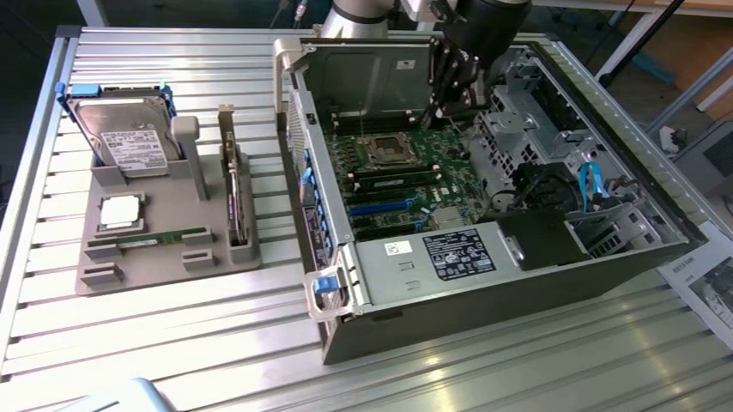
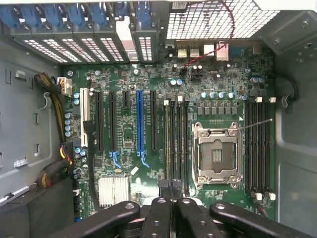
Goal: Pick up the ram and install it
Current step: 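Press down the ram until it locks into place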
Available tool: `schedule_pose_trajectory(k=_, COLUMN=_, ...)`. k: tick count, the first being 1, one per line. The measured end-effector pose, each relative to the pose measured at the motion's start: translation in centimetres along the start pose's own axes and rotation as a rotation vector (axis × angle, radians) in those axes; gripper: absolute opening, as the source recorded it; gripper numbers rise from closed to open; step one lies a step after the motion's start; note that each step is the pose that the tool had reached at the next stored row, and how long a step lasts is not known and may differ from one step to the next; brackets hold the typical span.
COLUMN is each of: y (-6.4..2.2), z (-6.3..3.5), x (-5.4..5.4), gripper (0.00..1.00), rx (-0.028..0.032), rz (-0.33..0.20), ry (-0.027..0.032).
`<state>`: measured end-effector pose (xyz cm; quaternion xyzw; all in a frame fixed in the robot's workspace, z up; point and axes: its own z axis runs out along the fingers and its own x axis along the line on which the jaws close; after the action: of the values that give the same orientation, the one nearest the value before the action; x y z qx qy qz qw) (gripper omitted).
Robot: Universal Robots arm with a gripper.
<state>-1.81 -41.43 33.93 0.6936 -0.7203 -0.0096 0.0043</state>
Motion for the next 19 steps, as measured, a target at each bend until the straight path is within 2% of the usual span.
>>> schedule_pose_trajectory(k=2, y=0.00, z=-0.01, x=0.00, gripper=0.10, rx=0.0002, rz=0.042, ry=-0.0007)
schedule_pose_trajectory(k=7, y=0.00, z=-0.01, x=0.00, gripper=0.10, rx=0.0015, rz=0.220, ry=-0.0043)
schedule_pose_trajectory(k=12, y=0.00, z=-0.01, x=0.00, gripper=0.10, rx=0.0023, rz=0.337, ry=-0.0066)
schedule_pose_trajectory(k=14, y=0.00, z=0.00, x=0.00, gripper=0.10, rx=0.0028, rz=0.404, ry=-0.0080)
schedule_pose_trajectory(k=19, y=0.00, z=0.00, x=0.00, gripper=0.10, rx=0.0037, rz=0.510, ry=-0.0101)
